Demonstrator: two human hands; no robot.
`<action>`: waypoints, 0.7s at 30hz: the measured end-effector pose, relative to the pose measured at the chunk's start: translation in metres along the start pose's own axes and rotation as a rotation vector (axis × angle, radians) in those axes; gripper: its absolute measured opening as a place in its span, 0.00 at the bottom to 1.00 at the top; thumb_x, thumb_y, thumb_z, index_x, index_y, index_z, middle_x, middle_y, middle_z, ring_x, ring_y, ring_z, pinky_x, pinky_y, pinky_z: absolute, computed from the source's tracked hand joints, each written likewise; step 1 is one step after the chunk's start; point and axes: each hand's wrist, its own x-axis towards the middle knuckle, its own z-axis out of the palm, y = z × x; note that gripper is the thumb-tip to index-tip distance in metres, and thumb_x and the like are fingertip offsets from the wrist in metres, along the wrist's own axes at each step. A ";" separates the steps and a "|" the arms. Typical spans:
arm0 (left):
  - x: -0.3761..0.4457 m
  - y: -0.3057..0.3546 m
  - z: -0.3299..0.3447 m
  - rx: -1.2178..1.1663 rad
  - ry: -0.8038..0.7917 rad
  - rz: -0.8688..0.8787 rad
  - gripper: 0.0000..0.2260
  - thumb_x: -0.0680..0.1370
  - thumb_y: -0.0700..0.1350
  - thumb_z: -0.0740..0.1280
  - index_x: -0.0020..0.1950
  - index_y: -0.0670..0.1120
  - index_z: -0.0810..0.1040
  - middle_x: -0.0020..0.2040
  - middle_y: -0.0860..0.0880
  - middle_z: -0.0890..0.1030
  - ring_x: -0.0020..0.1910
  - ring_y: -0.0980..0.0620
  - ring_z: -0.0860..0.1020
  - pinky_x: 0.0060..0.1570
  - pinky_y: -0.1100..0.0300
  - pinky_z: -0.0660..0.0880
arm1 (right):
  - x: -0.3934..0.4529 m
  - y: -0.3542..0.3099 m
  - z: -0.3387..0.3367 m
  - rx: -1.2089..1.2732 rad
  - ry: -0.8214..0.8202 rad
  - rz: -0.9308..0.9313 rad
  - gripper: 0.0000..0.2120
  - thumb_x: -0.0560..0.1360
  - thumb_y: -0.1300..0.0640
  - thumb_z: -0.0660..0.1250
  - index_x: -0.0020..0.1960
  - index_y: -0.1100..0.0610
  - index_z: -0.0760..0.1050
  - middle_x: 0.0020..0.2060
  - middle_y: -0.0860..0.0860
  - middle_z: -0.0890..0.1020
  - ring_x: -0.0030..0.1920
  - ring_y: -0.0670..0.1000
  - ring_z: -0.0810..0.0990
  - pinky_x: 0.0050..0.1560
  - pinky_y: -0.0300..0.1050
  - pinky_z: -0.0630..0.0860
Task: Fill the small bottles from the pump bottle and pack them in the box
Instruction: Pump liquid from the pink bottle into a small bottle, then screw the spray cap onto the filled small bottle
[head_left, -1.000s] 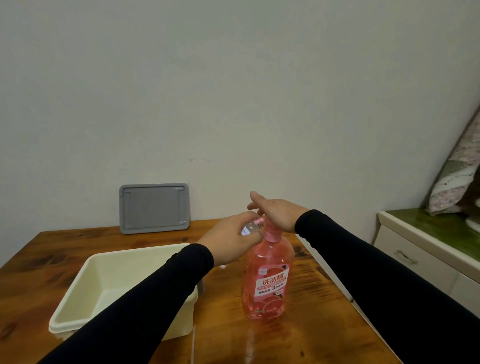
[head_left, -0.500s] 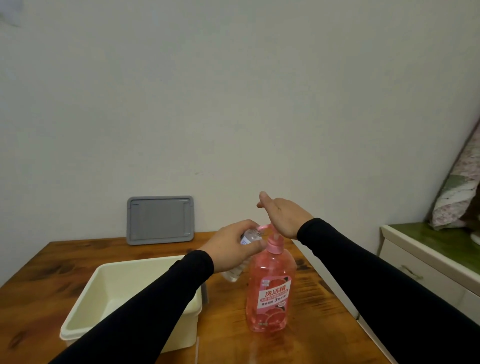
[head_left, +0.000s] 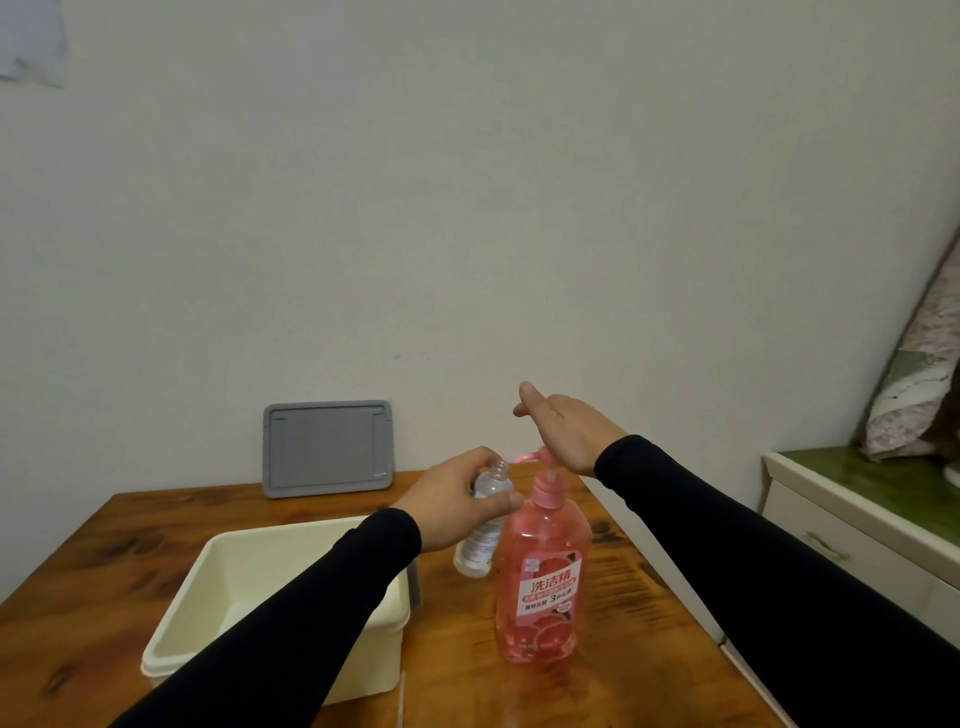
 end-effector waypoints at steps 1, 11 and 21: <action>0.000 0.000 -0.001 0.001 0.009 0.000 0.15 0.73 0.60 0.68 0.55 0.59 0.70 0.47 0.58 0.79 0.44 0.60 0.78 0.39 0.67 0.74 | -0.002 -0.002 -0.001 0.005 0.003 -0.004 0.34 0.80 0.38 0.38 0.68 0.54 0.73 0.57 0.58 0.79 0.54 0.52 0.75 0.51 0.43 0.62; -0.031 0.007 -0.019 0.002 0.079 -0.033 0.19 0.73 0.60 0.68 0.60 0.54 0.70 0.53 0.53 0.78 0.49 0.55 0.78 0.51 0.55 0.78 | -0.037 -0.023 -0.015 -0.015 0.086 -0.136 0.36 0.81 0.39 0.42 0.58 0.70 0.73 0.56 0.68 0.76 0.55 0.65 0.75 0.58 0.58 0.70; -0.094 0.012 -0.045 -0.052 0.125 -0.072 0.20 0.74 0.57 0.69 0.61 0.50 0.72 0.54 0.51 0.79 0.52 0.53 0.78 0.55 0.50 0.76 | -0.085 -0.031 0.004 -0.089 0.076 -0.280 0.34 0.81 0.40 0.43 0.56 0.68 0.73 0.51 0.64 0.78 0.53 0.59 0.75 0.54 0.51 0.70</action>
